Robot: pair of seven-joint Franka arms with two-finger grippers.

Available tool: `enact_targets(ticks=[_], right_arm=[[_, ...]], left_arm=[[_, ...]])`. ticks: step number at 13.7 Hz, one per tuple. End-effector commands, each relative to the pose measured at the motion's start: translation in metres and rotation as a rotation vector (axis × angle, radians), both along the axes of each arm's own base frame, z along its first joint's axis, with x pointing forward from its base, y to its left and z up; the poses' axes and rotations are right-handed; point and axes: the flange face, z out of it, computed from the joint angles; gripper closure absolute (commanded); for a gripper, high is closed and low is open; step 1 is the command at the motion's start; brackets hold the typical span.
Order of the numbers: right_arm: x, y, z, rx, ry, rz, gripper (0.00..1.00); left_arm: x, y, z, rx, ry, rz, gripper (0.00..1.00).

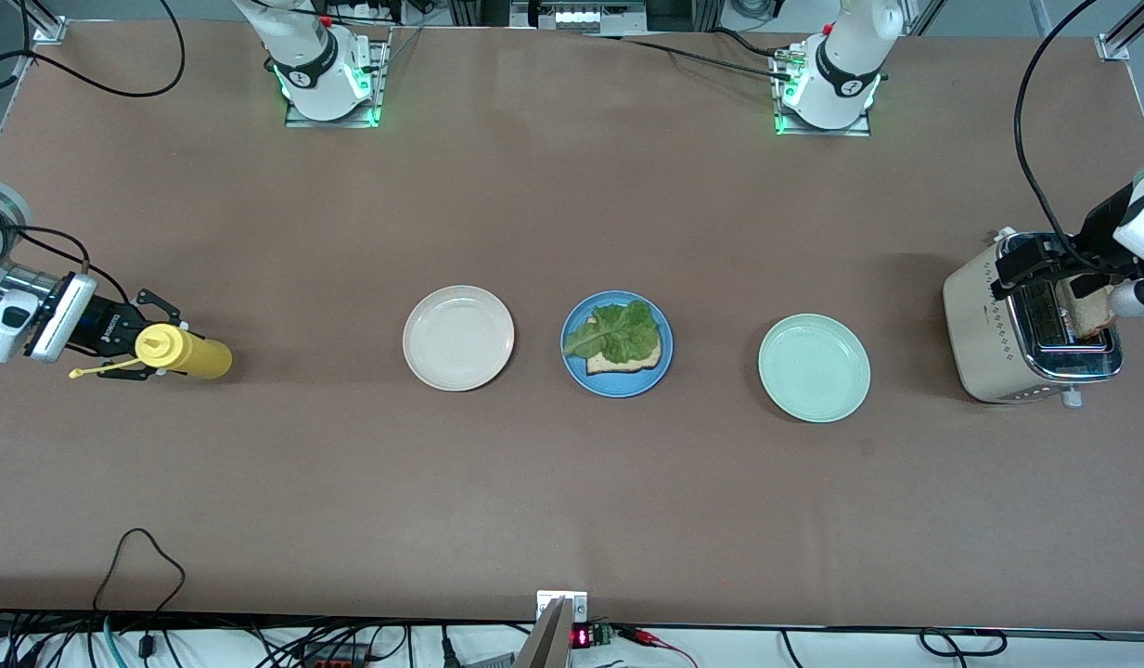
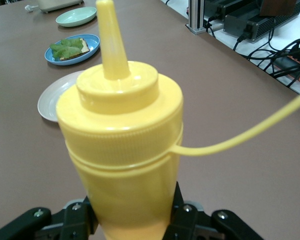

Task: Make sandwich in blue plate with both arms
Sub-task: 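Carry the bottle over the blue plate and tilt it above the lettuce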

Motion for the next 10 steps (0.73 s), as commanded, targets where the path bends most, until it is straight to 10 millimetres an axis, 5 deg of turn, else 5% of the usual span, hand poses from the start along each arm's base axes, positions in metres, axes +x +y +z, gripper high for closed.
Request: enact_targets(ticks=[1, 6, 10], right_arm=[[0.005, 0.042, 0.057, -0.094, 0.053, -0.013, 1.00], [0.015, 0.149, 0.126, -0.281, 0.129, -0.068, 1.00], [0.006, 0.251, 0.151, -0.427, 0.213, -0.110, 1.00]], left_arm=[[-0.003, 0.004, 0.002, -0.022, 0.008, -0.007, 0.00], [-0.003, 0.019, 0.002, -0.023, 0.007, 0.018, 0.00], [-0.003, 0.021, 0.001, -0.024, 0.009, 0.023, 0.00]])
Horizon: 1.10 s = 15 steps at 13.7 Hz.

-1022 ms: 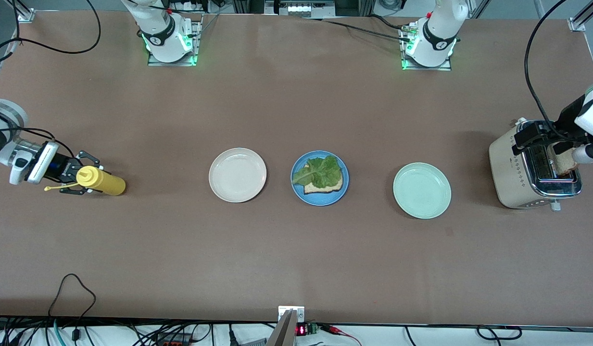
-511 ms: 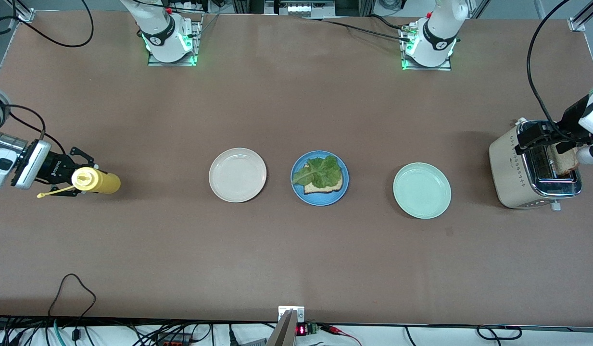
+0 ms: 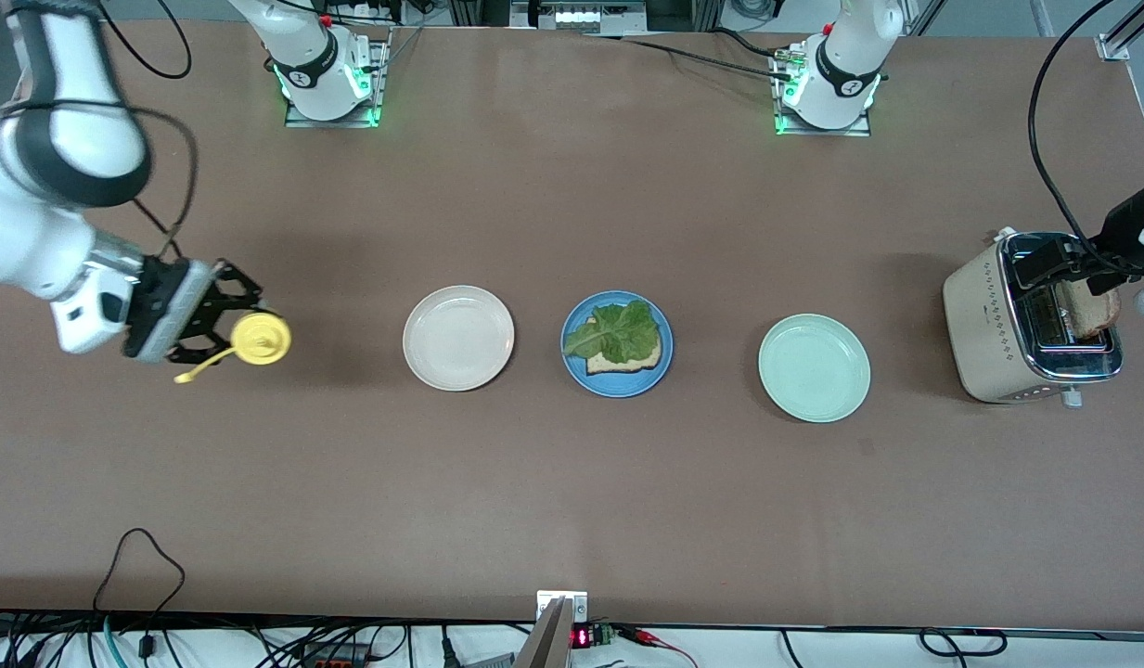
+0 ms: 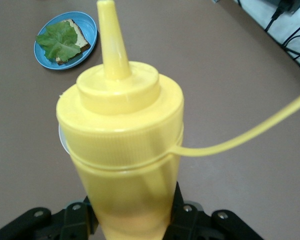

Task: Make sandwich in blue plate with both arms
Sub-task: 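Carry the bottle over the blue plate and tilt it above the lettuce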

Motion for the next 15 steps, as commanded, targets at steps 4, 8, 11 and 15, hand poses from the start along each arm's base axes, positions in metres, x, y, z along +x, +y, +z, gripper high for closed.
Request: enact_targets(ticks=[4, 8, 11, 15], right_arm=[[-0.038, 0.137, 0.009, -0.213, 0.038, -0.067, 1.00], [-0.073, 0.221, -0.011, -0.358, 0.021, -0.017, 1.00], [-0.102, 0.279, -0.037, -0.462, -0.026, 0.049, 1.00], [-0.150, 0.353, -0.085, -0.547, -0.058, 0.111, 1.00]], left_arm=[[-0.002, 0.007, 0.001, -0.024, 0.009, -0.001, 0.00], [-0.003, 0.008, 0.001, -0.023, 0.009, -0.004, 0.00], [0.000, 0.001, -0.001, -0.007, -0.006, -0.017, 0.00], [0.000, 0.001, -0.009, -0.005, -0.029, -0.016, 0.00]])
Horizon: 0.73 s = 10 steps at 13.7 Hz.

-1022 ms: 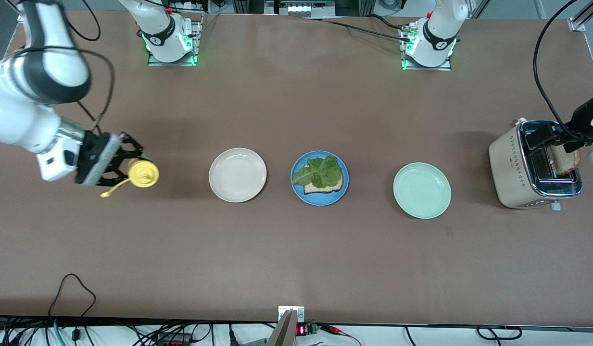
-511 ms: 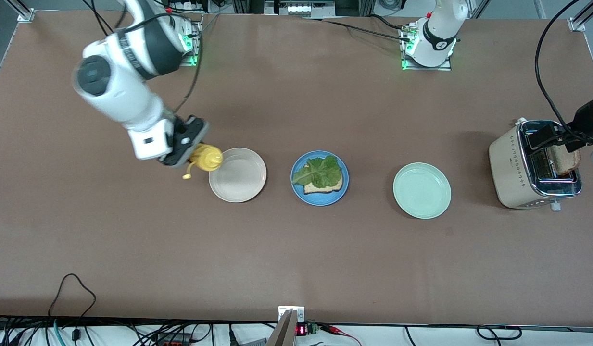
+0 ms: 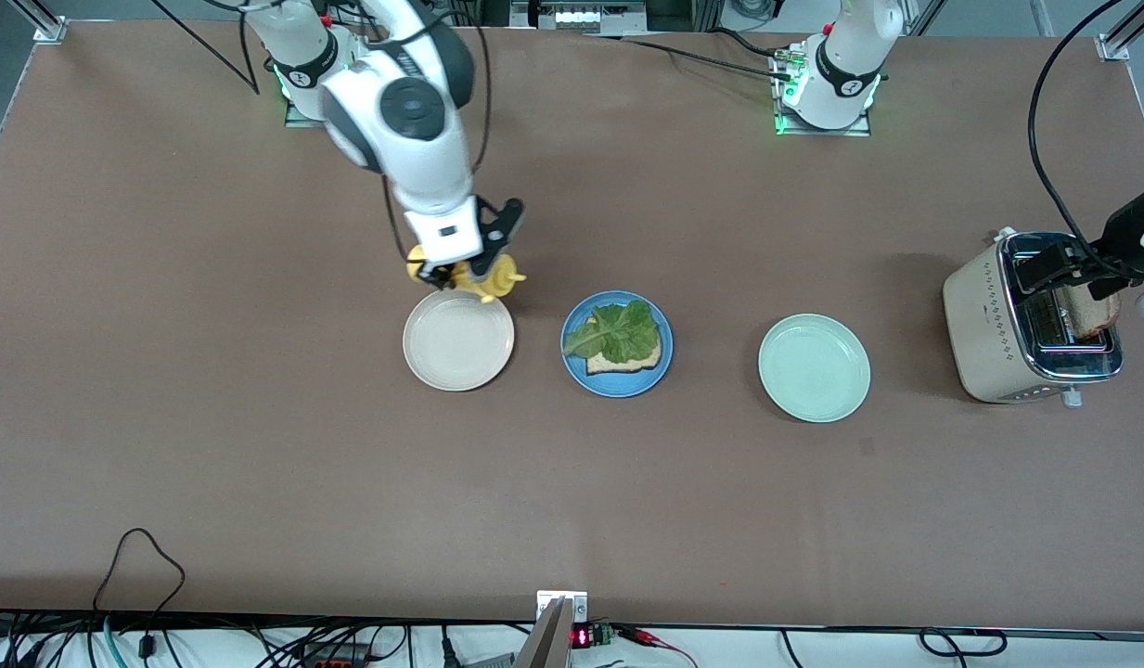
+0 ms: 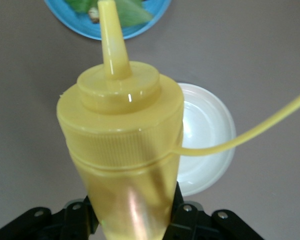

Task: Make sandwich in blue plate with both arms
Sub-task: 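Carry the bottle over the blue plate and tilt it above the lettuce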

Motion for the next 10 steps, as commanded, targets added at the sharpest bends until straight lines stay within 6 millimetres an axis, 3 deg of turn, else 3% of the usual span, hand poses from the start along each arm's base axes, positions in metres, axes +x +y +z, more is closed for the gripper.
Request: enact_targets(ticks=[1, 4, 10], right_arm=[[-0.019, 0.040, -0.022, -0.029, -0.027, 0.026, 1.00], [-0.034, 0.077, -0.048, -0.049, -0.031, 0.101, 1.00], [-0.024, 0.107, -0.082, -0.052, -0.052, 0.112, 1.00]], left_arm=[[-0.005, 0.000, -0.005, -0.005, -0.014, -0.016, 0.00], [-0.027, -0.006, -0.021, 0.000, -0.007, -0.021, 0.00], [-0.035, -0.020, -0.015, -0.004, 0.055, -0.036, 0.00]])
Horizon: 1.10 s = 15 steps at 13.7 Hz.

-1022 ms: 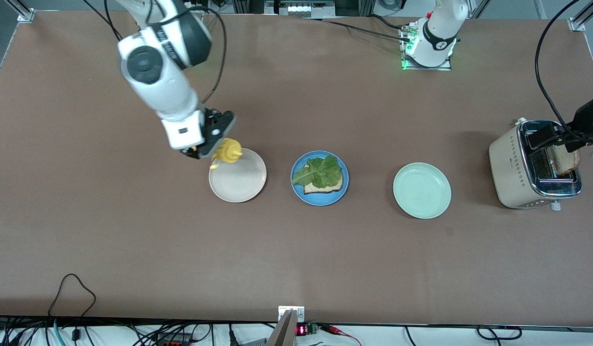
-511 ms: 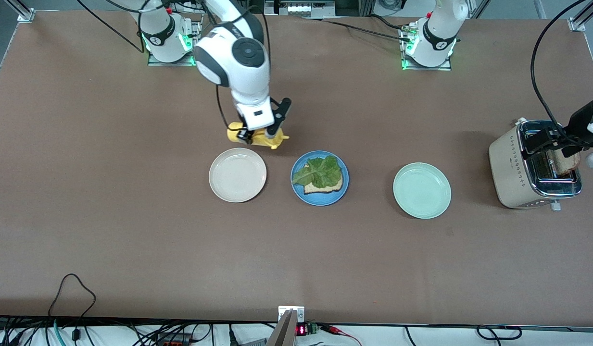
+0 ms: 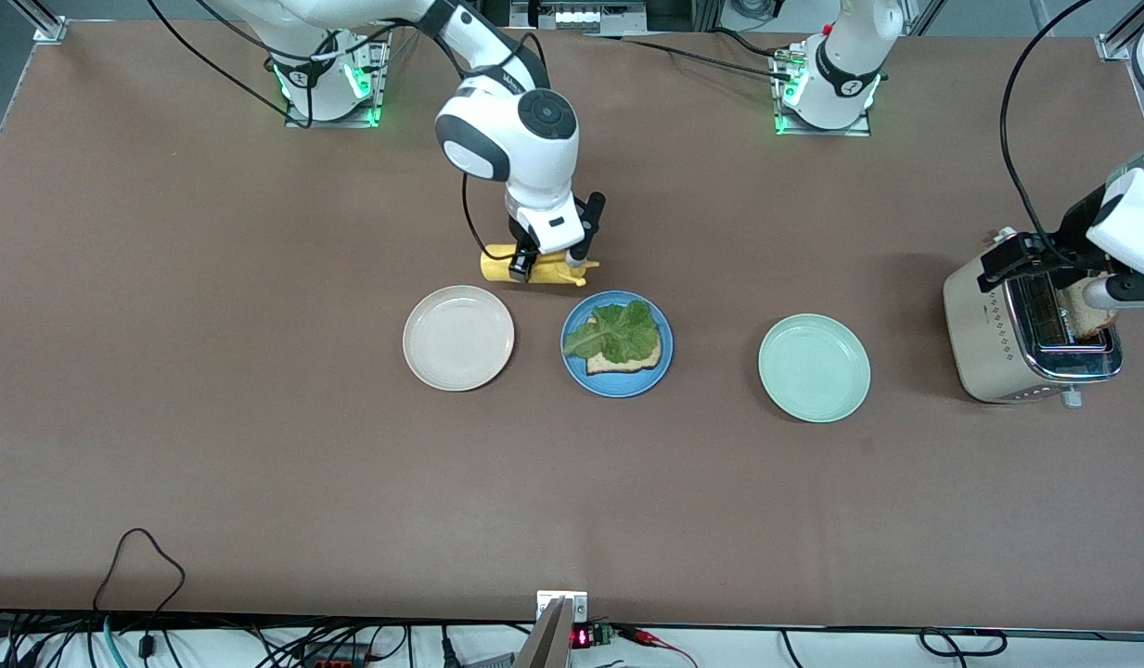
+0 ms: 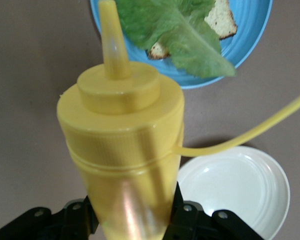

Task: Make sandwich in blue plate with both arms
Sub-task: 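Carry the bottle over the blue plate and tilt it above the lettuce, then return the bottle to its spot while the left gripper grasps toast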

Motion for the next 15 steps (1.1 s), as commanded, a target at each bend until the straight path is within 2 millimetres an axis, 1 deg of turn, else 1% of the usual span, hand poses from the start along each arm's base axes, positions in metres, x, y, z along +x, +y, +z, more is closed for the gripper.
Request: enact_targets(ticks=[1, 2, 4, 5, 6, 7, 8, 9, 10, 11, 12, 13, 14, 15], right_arm=[[0.010, 0.014, -0.005, 0.002, -0.033, -0.007, 1.00], [0.011, 0.015, -0.006, 0.008, -0.034, -0.006, 1.00], [0.011, 0.014, -0.005, 0.005, -0.035, -0.006, 1.00], [0.015, 0.011, 0.000, 0.004, -0.039, -0.010, 1.00], [0.022, 0.005, 0.016, 0.014, -0.056, -0.022, 1.00], [0.040, -0.018, 0.035, 0.015, -0.072, -0.062, 1.00], [0.050, -0.039, 0.052, 0.011, -0.077, -0.075, 1.00], [0.056, -0.059, 0.075, 0.028, -0.068, -0.086, 1.00], [0.060, -0.081, 0.094, 0.055, -0.040, -0.081, 1.00], [0.067, -0.107, 0.110, 0.074, -0.022, -0.065, 1.00], [0.075, -0.140, 0.127, 0.097, -0.006, -0.049, 1.00], [0.080, -0.167, 0.141, 0.136, 0.018, -0.027, 1.00], [0.088, -0.196, 0.152, 0.176, 0.034, -0.015, 1.00], [0.098, -0.234, 0.159, 0.221, 0.051, 0.001, 1.00]], left_arm=[[-0.008, -0.010, 0.010, -0.005, 0.001, -0.022, 0.00], [-0.008, -0.018, 0.013, -0.004, -0.003, -0.034, 0.00], [-0.011, -0.020, 0.020, -0.003, -0.017, -0.036, 0.00], [-0.012, -0.021, 0.021, -0.003, -0.014, -0.038, 0.00], [-0.012, -0.021, 0.021, -0.004, -0.013, -0.036, 0.00], [-0.012, -0.016, 0.021, -0.004, -0.014, -0.028, 0.00], [-0.012, -0.014, 0.020, -0.004, -0.011, -0.024, 0.00], [-0.012, -0.013, 0.020, -0.004, -0.011, -0.022, 0.00], [-0.012, -0.014, 0.020, -0.004, -0.011, -0.025, 0.00], [-0.011, -0.014, 0.021, -0.002, -0.016, -0.033, 0.00], [-0.009, -0.013, 0.023, -0.004, -0.021, -0.039, 0.00], [-0.005, -0.012, 0.025, -0.005, -0.025, -0.039, 0.00], [-0.001, -0.008, 0.021, -0.008, -0.020, -0.030, 0.00], [0.002, -0.006, 0.017, -0.011, -0.014, -0.025, 0.00]])
